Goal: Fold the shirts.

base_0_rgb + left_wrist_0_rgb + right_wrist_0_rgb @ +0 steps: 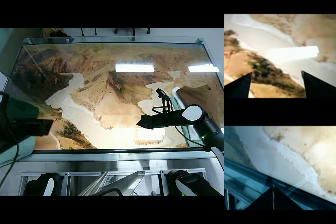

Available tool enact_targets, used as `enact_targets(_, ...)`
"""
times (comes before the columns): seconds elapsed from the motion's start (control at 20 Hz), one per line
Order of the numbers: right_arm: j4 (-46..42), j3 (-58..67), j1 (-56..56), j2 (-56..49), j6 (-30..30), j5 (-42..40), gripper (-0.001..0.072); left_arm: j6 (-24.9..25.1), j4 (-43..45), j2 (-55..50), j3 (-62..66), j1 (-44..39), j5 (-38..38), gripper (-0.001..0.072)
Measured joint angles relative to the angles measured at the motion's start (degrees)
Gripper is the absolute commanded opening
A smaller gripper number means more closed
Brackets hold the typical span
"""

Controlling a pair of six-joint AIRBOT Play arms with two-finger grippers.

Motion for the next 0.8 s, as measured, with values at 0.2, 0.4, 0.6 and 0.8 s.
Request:
enact_targets(0.2, 0.0, 0.0, 0.0, 0.0, 0.0, 0.0, 0.0019, -3.9, 17.3, -15.2, 5.9, 1.6, 3.6, 0.0694)
enact_targets(0.4, 0.0, 0.0, 0.0, 0.0, 0.0, 0.0, 0.0019, -7.9, 26.4, -33.8, 11.7, 8.5, 5.8, 0.0695)
enact_targets(0.6, 0.0, 0.0, 0.0, 0.0, 0.0, -0.1, 0.0019, -9.8, 29.4, -50.5, 18.5, 16.4, 6.6, 0.0695)
enact_targets(0.8, 0.0, 0.0, 0.0, 0.0, 0.0, -0.5, 0.0018, -10.4, 30.4, -61.3, 24.2, 20.9, 7.4, 0.0256)
